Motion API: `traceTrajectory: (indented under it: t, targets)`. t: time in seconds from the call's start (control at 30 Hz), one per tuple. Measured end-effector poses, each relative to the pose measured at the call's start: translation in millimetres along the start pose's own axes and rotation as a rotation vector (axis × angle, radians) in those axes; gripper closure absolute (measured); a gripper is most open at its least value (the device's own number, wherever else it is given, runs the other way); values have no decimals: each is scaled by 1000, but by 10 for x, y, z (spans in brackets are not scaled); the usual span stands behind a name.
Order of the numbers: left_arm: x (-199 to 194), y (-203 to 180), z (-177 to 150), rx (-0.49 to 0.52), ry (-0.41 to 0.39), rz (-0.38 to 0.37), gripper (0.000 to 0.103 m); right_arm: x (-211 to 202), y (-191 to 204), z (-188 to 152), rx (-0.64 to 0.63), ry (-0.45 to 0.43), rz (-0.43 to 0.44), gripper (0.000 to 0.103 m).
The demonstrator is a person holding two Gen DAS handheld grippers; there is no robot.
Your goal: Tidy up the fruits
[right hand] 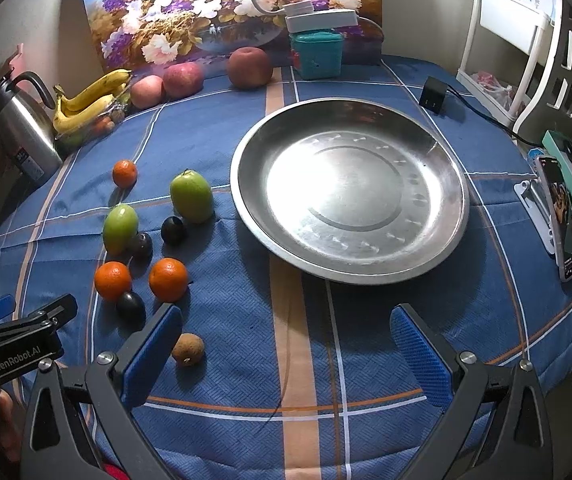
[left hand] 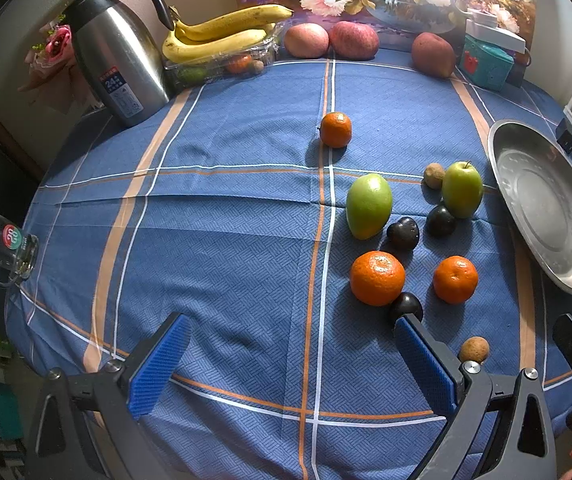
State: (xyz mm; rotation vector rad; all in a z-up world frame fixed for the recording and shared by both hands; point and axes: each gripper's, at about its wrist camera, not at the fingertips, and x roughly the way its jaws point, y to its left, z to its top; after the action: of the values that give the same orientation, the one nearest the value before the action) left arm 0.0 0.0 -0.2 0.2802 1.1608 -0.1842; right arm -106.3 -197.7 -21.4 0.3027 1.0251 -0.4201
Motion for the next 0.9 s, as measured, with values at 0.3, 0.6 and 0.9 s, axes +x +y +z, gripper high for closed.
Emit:
traceTrajectory:
  t: [0.3,0.6,0.9]
  targets:
    - [0,2,-1,-1,0,-1,0,8,5,-9,-1,-1,-4,0]
    - [50,-47,39,-4,10,-9,0,32,30,-26,1,9,18,0]
    - [112,38,137,-85,-57,-76,0,161,163,-30,-69,167,-14,0]
